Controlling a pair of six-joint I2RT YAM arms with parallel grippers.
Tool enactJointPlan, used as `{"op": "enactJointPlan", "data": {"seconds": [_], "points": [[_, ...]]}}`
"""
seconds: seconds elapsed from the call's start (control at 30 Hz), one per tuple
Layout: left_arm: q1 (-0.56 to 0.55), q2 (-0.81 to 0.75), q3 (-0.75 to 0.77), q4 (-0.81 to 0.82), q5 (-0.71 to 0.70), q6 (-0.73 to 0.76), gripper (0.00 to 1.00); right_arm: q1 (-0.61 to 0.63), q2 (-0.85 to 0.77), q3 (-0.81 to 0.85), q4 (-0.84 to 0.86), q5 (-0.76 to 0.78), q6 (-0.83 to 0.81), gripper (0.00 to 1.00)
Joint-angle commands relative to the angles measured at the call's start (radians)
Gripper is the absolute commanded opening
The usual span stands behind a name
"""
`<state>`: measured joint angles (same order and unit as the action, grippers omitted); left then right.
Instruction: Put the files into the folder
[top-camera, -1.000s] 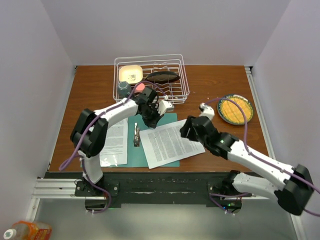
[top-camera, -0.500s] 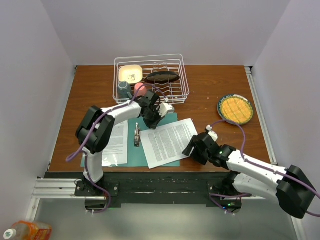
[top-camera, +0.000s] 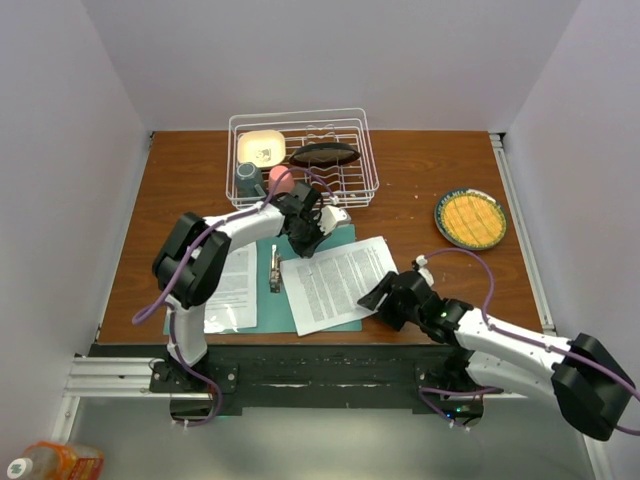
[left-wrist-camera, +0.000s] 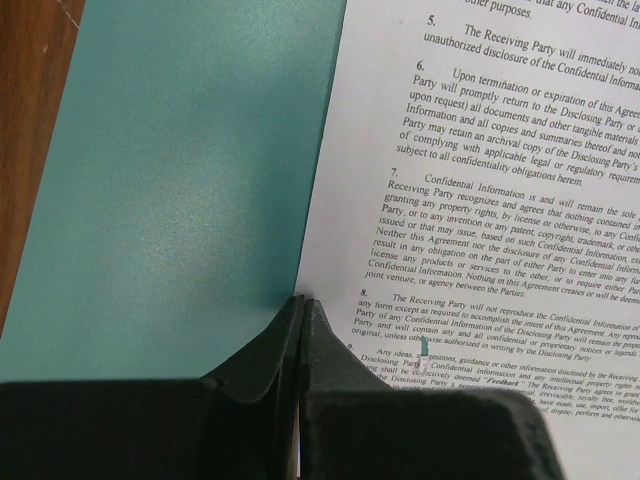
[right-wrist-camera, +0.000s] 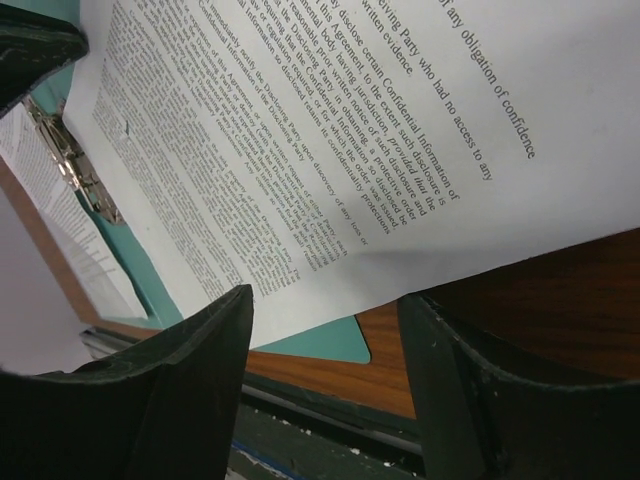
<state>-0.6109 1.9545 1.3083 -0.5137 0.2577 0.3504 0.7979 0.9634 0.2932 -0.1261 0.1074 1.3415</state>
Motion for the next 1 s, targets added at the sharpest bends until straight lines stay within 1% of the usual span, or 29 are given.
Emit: {"op": "enactJointPlan", "data": {"seconds": [0.0, 0.07, 0.13, 0.2, 0.43, 0.47, 0.53, 0.57, 0.67, 0.7, 0.77, 0.8, 0.83, 0.87, 0.9, 0.97], "points": [[-0.009, 0.047, -0.052, -0.005, -0.04, 0.002, 0.02, 0.001, -0.092, -0.005, -0.032, 0.119, 0.028, 0.63], [-0.01, 0.047, -0.058, -0.003, -0.046, 0.004, 0.02, 0.001, -0.146, 0.006, -0.04, 0.167, 0.022, 0.61], [-0.012, 0.046, -0.064, -0.006, -0.048, 0.009, 0.02, 0.001, -0.172, 0.011, -0.043, 0.192, 0.016, 0.57], [-0.01, 0.041, -0.067, -0.008, -0.051, 0.01, 0.02, 0.003, -0.181, 0.003, -0.023, 0.202, 0.01, 0.56], [-0.012, 0.029, -0.067, -0.022, -0.052, 0.015, 0.02, 0.003, -0.055, -0.012, 0.048, 0.166, -0.001, 0.45], [-0.012, 0.027, -0.069, -0.023, -0.052, 0.016, 0.03, 0.003, -0.046, -0.012, 0.055, 0.169, -0.005, 0.41], [-0.01, 0.021, -0.069, -0.026, -0.049, 0.019, 0.02, 0.001, -0.028, -0.002, 0.065, 0.192, -0.019, 0.38], [-0.012, 0.021, -0.067, -0.031, -0.046, 0.019, 0.02, 0.001, -0.023, 0.004, 0.06, 0.199, -0.024, 0.31], [-0.012, 0.009, -0.052, -0.058, -0.04, 0.019, 0.03, 0.001, -0.015, 0.05, 0.017, 0.236, -0.053, 0.21], [-0.01, -0.008, -0.038, -0.068, -0.035, 0.019, 0.03, 0.001, -0.018, 0.066, -0.025, 0.247, -0.064, 0.11], [-0.012, -0.031, -0.015, -0.109, -0.018, 0.016, 0.06, 0.001, -0.046, 0.102, -0.067, 0.271, -0.097, 0.02], [-0.01, -0.06, 0.015, -0.124, -0.012, 0.018, 0.08, 0.001, -0.055, 0.113, -0.093, 0.281, -0.116, 0.0], [-0.01, -0.074, 0.035, -0.164, -0.006, 0.012, 0.11, 0.003, -0.072, 0.132, -0.104, 0.285, -0.148, 0.0], [-0.009, -0.089, 0.057, -0.184, -0.002, 0.013, 0.12, -0.002, -0.075, 0.141, -0.106, 0.284, -0.172, 0.0], [-0.001, -0.127, 0.093, -0.201, -0.005, 0.015, 0.13, -0.006, -0.071, 0.155, -0.118, 0.255, -0.201, 0.0], [0.013, -0.167, 0.12, -0.244, 0.005, 0.018, 0.14, -0.008, -0.034, 0.214, -0.154, 0.233, -0.272, 0.0]]}}
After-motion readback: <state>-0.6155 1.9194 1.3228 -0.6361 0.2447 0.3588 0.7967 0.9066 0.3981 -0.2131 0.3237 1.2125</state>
